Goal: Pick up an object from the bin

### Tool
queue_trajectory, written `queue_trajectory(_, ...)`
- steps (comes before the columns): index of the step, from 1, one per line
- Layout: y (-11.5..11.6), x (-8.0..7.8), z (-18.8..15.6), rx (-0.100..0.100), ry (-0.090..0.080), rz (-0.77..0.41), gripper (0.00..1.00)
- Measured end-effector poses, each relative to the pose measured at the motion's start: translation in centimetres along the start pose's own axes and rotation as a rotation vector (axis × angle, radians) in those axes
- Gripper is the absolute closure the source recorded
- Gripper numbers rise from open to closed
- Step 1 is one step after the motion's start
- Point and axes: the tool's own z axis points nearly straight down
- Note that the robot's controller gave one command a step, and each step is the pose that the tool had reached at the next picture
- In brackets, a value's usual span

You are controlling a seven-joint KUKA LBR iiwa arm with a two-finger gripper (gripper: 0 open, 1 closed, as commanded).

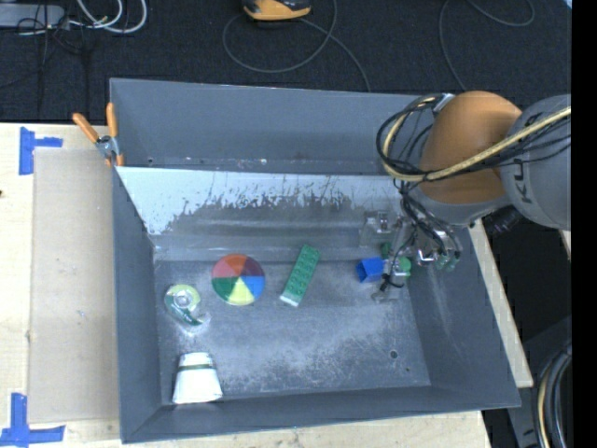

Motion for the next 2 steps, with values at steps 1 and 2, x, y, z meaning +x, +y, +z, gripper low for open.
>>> queue_trajectory(1, 0.0, -0.1, -0.5, 0.001, -0.007, -0.002, 0.0)
queue_trajectory(2, 5.0, -0.7, 4.3, 0.003, -0.009, -0.181, 0.0)
